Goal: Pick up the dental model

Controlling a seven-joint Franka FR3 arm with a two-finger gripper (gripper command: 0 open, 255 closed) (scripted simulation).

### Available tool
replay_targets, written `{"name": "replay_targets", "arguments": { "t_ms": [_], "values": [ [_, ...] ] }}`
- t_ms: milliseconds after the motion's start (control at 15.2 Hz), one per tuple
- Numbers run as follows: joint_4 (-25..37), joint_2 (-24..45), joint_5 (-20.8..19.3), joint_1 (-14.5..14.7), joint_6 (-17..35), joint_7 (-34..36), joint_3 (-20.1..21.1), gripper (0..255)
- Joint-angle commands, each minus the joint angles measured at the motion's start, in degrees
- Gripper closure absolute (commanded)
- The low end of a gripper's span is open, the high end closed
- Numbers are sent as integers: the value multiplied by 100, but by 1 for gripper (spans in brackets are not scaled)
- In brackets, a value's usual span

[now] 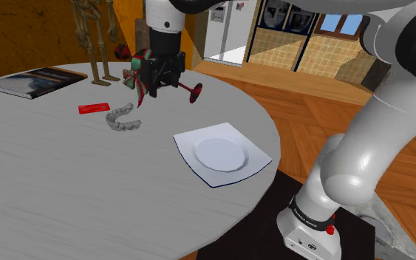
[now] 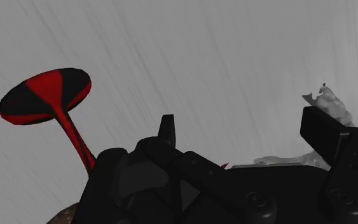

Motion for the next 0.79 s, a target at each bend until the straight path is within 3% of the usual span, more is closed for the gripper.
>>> {"name": "replay_targets", "arguments": {
  "t_ms": [0, 594, 726],
  "values": [
    [361, 472, -104, 106, -56, 112, 144, 0],
    [2556, 2478, -750, 824, -688, 492, 556, 0],
    [2368, 2454, -742, 811, -522, 498, 547, 0]
  ]
}}
